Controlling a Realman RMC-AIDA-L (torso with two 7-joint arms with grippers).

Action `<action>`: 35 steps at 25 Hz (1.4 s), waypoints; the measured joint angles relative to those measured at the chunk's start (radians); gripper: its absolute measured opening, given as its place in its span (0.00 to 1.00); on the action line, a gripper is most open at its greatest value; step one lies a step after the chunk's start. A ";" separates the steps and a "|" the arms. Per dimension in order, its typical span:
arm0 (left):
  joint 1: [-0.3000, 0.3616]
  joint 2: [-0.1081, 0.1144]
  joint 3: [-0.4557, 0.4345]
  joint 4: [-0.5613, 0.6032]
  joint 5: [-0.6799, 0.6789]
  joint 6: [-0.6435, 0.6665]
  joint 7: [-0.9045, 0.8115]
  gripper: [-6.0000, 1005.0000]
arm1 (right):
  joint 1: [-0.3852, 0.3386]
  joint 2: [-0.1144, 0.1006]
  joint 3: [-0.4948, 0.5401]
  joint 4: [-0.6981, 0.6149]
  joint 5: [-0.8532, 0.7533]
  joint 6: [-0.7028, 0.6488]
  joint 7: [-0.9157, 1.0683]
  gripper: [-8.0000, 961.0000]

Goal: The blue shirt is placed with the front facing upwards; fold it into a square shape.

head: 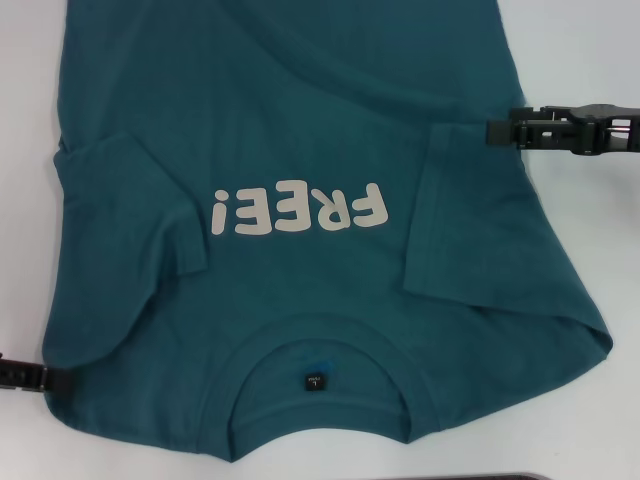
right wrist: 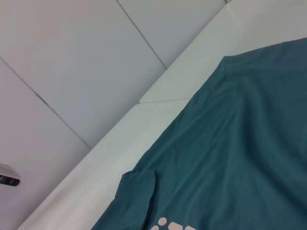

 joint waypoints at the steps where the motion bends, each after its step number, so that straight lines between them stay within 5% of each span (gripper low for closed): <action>1: -0.003 -0.003 0.000 -0.003 0.010 -0.001 -0.003 0.76 | 0.000 0.000 0.001 0.000 0.000 0.000 0.000 0.97; 16: -0.022 -0.019 -0.010 -0.043 0.042 -0.042 -0.048 0.09 | 0.000 0.000 0.011 0.001 0.000 0.001 0.001 0.97; 35: 0.022 -0.011 -0.010 -0.082 0.045 0.017 -0.037 0.09 | -0.006 0.000 0.025 -0.004 0.000 -0.001 0.001 0.96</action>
